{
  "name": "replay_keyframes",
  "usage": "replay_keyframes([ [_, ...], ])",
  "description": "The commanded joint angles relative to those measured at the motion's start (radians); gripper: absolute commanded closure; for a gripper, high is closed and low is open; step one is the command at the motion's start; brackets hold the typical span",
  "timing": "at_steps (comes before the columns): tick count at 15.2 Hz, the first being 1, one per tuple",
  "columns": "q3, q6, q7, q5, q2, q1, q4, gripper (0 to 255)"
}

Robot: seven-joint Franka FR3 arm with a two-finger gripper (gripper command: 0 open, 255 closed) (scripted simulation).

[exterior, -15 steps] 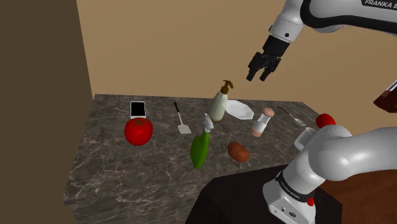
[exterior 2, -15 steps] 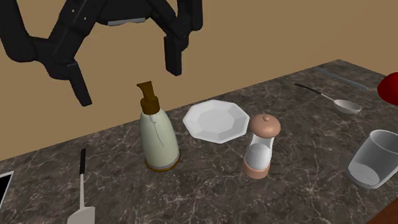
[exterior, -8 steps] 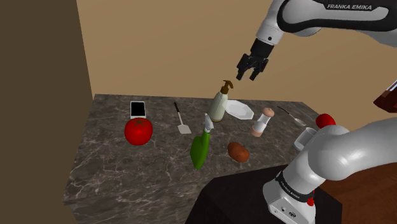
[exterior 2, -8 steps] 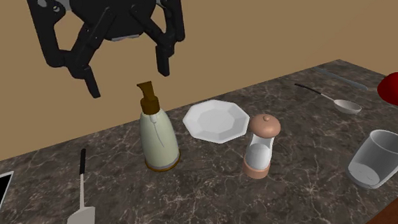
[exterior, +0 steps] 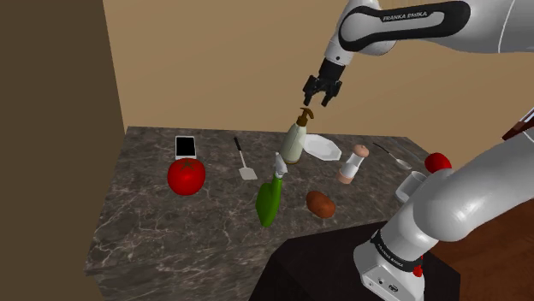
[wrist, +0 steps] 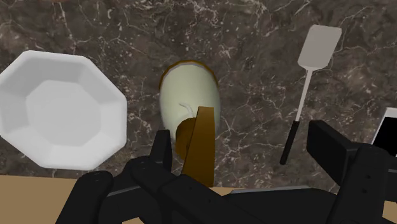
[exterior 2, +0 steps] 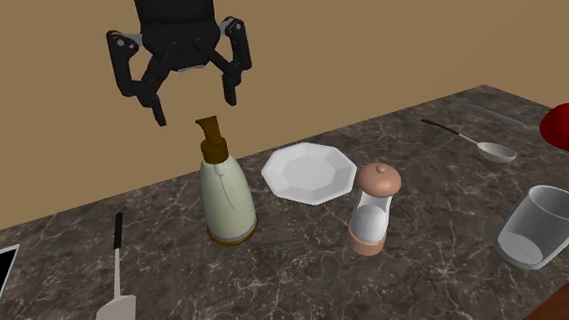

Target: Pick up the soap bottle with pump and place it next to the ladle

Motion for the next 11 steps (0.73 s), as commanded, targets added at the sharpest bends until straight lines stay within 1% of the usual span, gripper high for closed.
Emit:
replay_keyframes([
  [1,-0.015,0.025,-0.010,0.003,0.068,-0.007,0.041,0],
  [5,-0.043,0.061,-0.034,0.020,0.217,-0.023,0.147,0],
  [6,-0.045,0.064,-0.036,0.022,0.233,-0.025,0.160,0],
  [11,-0.046,0.129,-0.040,0.028,0.256,-0.025,0.117,0],
])
